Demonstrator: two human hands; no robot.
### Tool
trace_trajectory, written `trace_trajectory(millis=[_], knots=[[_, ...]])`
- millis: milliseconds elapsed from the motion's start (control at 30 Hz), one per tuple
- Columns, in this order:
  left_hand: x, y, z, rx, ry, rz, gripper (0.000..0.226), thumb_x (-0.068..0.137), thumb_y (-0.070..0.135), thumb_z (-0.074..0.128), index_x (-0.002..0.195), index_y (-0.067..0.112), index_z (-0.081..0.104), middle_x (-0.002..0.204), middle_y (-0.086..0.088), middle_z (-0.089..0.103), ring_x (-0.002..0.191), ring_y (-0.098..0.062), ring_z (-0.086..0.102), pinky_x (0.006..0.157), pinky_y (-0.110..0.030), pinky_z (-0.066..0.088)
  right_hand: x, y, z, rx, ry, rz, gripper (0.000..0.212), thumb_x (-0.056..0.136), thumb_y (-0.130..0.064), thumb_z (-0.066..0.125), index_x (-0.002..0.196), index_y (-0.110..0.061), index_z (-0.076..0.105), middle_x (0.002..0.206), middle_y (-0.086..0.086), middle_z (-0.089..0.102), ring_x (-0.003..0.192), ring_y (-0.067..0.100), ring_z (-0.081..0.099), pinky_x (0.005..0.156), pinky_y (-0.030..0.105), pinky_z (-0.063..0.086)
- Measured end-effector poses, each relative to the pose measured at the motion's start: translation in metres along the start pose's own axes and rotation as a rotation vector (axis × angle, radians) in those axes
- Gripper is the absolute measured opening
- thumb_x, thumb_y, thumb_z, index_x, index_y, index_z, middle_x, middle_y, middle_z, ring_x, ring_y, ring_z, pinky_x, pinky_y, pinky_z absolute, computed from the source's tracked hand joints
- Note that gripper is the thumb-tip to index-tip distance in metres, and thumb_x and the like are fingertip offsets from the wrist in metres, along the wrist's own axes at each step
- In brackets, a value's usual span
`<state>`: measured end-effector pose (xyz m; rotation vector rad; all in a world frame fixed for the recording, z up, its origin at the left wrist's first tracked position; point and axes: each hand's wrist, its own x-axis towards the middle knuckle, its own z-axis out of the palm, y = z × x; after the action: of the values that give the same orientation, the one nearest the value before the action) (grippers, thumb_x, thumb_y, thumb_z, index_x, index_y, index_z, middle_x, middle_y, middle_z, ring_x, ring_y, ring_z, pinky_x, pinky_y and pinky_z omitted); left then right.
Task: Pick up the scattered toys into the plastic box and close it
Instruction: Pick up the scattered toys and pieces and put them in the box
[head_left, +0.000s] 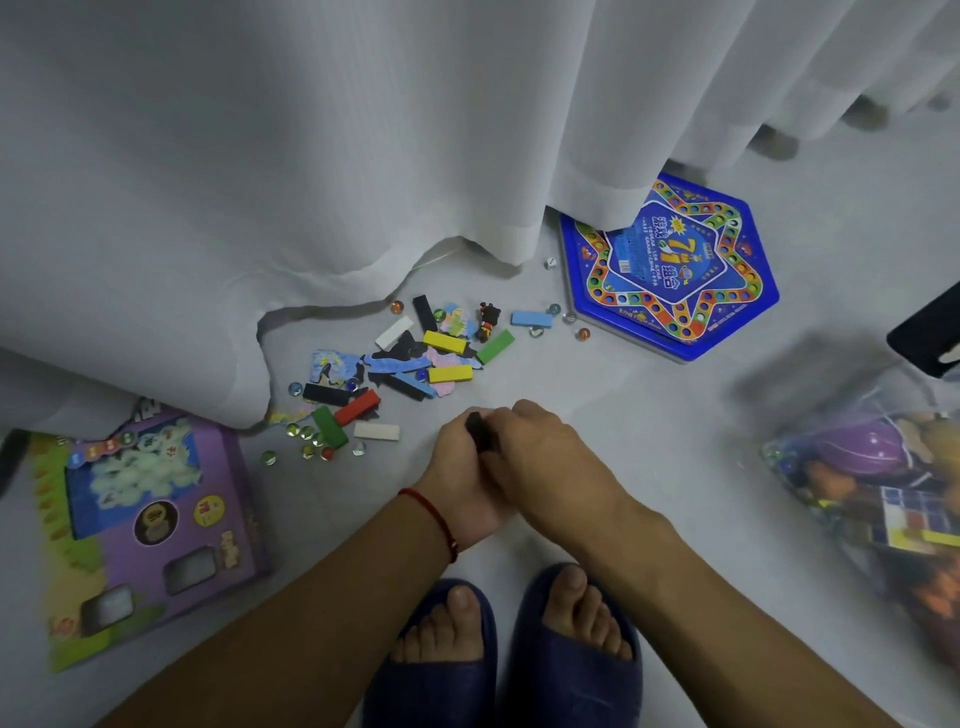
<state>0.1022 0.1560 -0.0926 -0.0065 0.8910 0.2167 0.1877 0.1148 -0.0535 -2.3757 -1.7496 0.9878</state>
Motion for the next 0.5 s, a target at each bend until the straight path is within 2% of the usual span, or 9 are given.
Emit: trace_trajectory(millis=[67, 133, 200, 267, 367, 433, 500], knots=[[-0.001, -0.001, -0.001, 0.01, 0.005, 0.02, 0.045, 0.094, 0.027, 0.035, 0.068, 0.009, 0.066, 0.074, -0.011, 0.064, 0.076, -0.025, 0.061, 0.076, -0.035, 0.05, -0.005, 0.001, -0.006, -0.061, 0.015, -0.043, 0.029, 0.102, -0.029, 0.049, 0.126, -0.018, 0.059, 0.098, 0.0, 0.047, 0.086, 0.018, 0.052, 0.072, 0.028, 0.044], [-0.001, 0.004, -0.001, 0.007, 0.037, 0.045, 0.042, 0.096, 0.022, 0.035, 0.066, 0.006, 0.061, 0.066, -0.01, 0.06, 0.065, -0.022, 0.059, 0.065, -0.031, 0.053, -0.008, 0.008, -0.017, -0.01, 0.112, -0.083, 0.024, 0.1, -0.031, 0.051, 0.116, -0.018, 0.064, 0.097, 0.0, 0.055, 0.086, 0.019, 0.056, 0.075, 0.031, 0.048], [0.0, 0.01, -0.001, 0.0, 0.103, 0.055, 0.029, 0.095, 0.019, 0.042, 0.076, 0.003, 0.059, 0.072, -0.011, 0.059, 0.067, -0.022, 0.057, 0.064, -0.032, 0.054, 0.004, 0.027, -0.024, 0.106, 0.341, -0.073, 0.017, 0.098, -0.027, 0.055, 0.103, -0.017, 0.068, 0.094, 0.001, 0.063, 0.087, 0.022, 0.061, 0.077, 0.035, 0.049], [0.002, 0.015, -0.003, 0.023, 0.169, 0.072, 0.022, 0.094, 0.018, 0.049, 0.084, 0.002, 0.06, 0.079, -0.011, 0.058, 0.07, -0.021, 0.057, 0.064, -0.031, 0.055, 0.035, 0.058, -0.026, 0.175, 0.541, 0.081, 0.018, 0.096, -0.026, 0.062, 0.11, -0.016, 0.067, 0.106, 0.006, 0.066, 0.094, 0.024, 0.063, 0.083, 0.039, 0.052], [0.006, 0.019, -0.004, 0.125, 0.213, 0.115, 0.022, 0.097, 0.024, 0.056, 0.093, 0.003, 0.06, 0.082, -0.013, 0.056, 0.067, -0.02, 0.056, 0.055, -0.028, 0.054, 0.089, 0.097, -0.021, 0.185, 0.527, 0.316, 0.036, 0.098, -0.024, 0.061, 0.131, -0.01, 0.055, 0.131, 0.013, 0.054, 0.111, 0.028, 0.058, 0.092, 0.04, 0.051], [0.005, 0.02, -0.002, 0.182, 0.206, 0.143, 0.026, 0.096, 0.026, 0.058, 0.102, 0.001, 0.062, 0.086, -0.013, 0.057, 0.068, -0.02, 0.056, 0.055, -0.027, 0.053, 0.11, 0.111, -0.012, 0.089, 0.503, 0.302, 0.032, 0.1, -0.017, 0.057, 0.13, -0.008, 0.054, 0.135, 0.016, 0.05, 0.112, 0.03, 0.057, 0.094, 0.042, 0.052], [0.004, 0.022, 0.002, 0.225, 0.185, 0.182, 0.03, 0.096, 0.024, 0.057, 0.11, -0.002, 0.062, 0.093, -0.015, 0.058, 0.073, -0.02, 0.058, 0.059, -0.027, 0.055, 0.116, 0.118, -0.003, 0.034, 0.493, 0.267, 0.026, 0.099, -0.009, 0.056, 0.124, -0.005, 0.058, 0.13, 0.017, 0.053, 0.109, 0.03, 0.058, 0.095, 0.042, 0.052]])
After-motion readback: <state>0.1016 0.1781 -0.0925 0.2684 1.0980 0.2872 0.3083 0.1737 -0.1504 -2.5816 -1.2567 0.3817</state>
